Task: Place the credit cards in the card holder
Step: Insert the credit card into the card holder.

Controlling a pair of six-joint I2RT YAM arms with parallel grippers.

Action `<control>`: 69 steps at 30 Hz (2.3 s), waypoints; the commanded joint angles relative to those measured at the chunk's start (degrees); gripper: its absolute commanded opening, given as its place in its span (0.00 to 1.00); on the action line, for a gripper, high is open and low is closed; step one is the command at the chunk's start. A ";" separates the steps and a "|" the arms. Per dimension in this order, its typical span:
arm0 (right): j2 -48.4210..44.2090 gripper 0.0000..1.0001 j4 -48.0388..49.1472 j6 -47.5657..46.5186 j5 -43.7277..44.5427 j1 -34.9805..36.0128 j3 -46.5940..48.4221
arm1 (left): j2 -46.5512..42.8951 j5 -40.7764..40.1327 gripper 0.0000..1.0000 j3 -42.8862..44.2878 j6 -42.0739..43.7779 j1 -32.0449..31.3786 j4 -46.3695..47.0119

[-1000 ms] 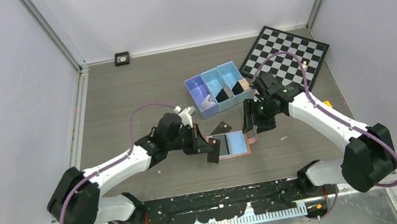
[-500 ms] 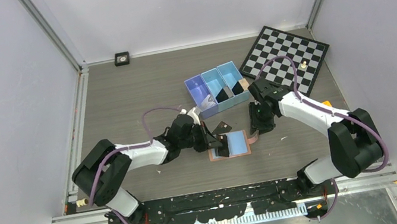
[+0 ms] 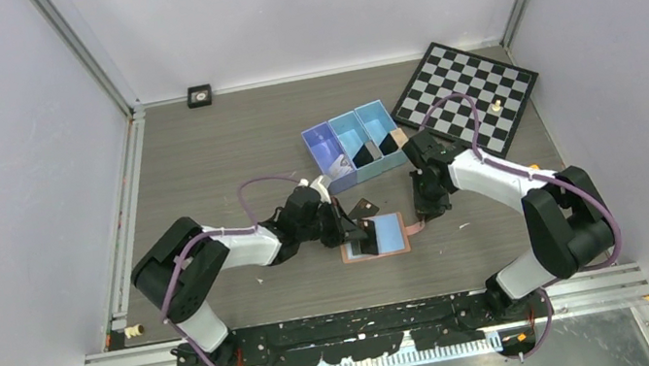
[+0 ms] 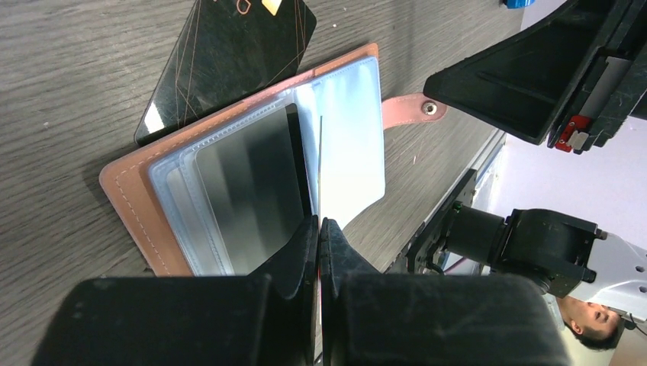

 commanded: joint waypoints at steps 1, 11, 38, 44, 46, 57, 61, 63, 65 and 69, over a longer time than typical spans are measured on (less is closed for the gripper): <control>-0.07 0.18 0.87 0.74 2.36 0.00 -0.58 | 1.03 0.76 0.00 1.92 -0.33 -0.12 3.29; 0.59 0.12 0.87 0.67 2.85 0.00 -0.82 | 2.62 1.07 0.00 2.19 -0.26 -0.13 3.66; 1.69 0.05 0.83 0.76 3.35 0.00 -1.00 | 4.81 -0.82 0.00 2.11 -1.31 -0.21 5.41; 1.69 0.04 0.74 0.82 3.51 -0.01 -0.90 | 3.97 -1.98 0.00 1.09 -1.63 -0.21 4.58; 1.69 0.04 0.69 0.84 3.59 -0.06 -0.99 | 4.54 -1.67 0.00 1.09 -1.96 -0.22 5.14; 1.78 0.03 0.52 0.85 4.35 -0.06 -0.95 | 2.77 -3.11 0.00 -0.74 -2.82 -0.54 4.33; 1.89 0.03 0.44 0.85 4.40 0.00 -0.99 | 3.68 -2.69 0.00 -0.31 -2.94 -0.90 5.18; 1.88 0.03 0.44 0.85 4.39 0.02 -1.00 | 4.27 -2.09 0.00 0.17 -2.83 -0.92 5.65; 1.98 0.03 0.43 0.91 4.41 0.04 -0.97 | 4.94 -1.81 0.00 0.59 -2.86 -0.95 5.99; 1.78 0.02 0.48 0.94 4.48 0.09 -1.16 | 5.78 -1.87 0.00 0.94 -2.90 -1.00 6.39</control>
